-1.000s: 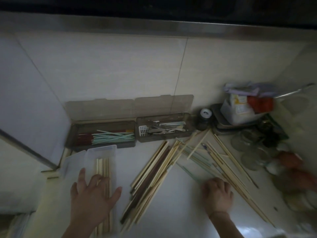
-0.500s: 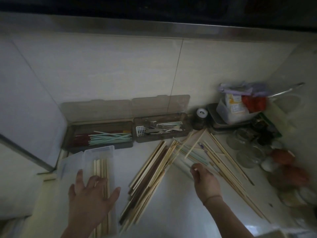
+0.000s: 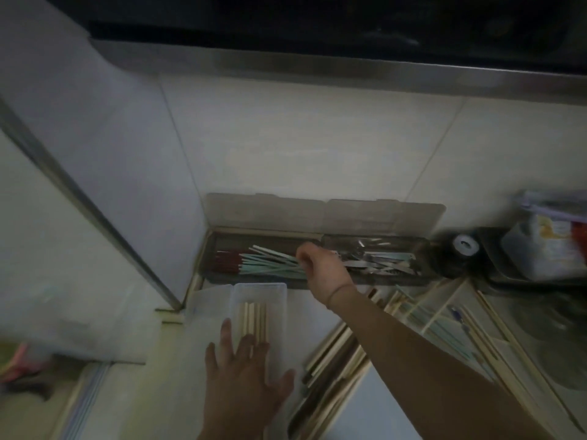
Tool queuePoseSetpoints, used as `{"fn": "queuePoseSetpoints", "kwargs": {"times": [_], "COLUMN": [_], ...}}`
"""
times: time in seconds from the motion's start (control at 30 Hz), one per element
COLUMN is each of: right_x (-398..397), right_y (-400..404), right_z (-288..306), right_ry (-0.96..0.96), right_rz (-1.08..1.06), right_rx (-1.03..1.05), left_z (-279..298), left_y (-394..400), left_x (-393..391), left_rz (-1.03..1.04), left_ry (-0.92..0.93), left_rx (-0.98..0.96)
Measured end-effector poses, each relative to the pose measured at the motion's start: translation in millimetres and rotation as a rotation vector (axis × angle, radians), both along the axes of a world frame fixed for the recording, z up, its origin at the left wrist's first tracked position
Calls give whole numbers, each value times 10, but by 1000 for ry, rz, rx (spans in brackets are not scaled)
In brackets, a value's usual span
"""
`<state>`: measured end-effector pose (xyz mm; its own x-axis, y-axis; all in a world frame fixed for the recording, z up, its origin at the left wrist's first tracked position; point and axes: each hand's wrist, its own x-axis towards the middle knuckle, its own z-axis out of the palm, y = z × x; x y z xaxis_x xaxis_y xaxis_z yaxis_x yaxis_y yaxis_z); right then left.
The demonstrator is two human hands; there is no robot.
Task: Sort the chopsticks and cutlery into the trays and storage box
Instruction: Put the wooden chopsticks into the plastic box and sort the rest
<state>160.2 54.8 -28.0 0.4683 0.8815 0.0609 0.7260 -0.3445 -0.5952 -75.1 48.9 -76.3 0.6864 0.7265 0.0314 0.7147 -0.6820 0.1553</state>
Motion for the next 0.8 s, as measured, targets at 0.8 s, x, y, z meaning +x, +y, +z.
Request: {"fn": "queuePoseSetpoints", "kwargs": {"times": [0.8], "right_x": [237], "right_y": [-1585], "right_z": [-665], "right_ry": [-280], "right_rz": [-384], "right_rx": [146], "left_z": [-19], "left_y": [4], "left_x": [-23], "left_rz": [-35], "left_ry": [9], "left_rx": [66]}}
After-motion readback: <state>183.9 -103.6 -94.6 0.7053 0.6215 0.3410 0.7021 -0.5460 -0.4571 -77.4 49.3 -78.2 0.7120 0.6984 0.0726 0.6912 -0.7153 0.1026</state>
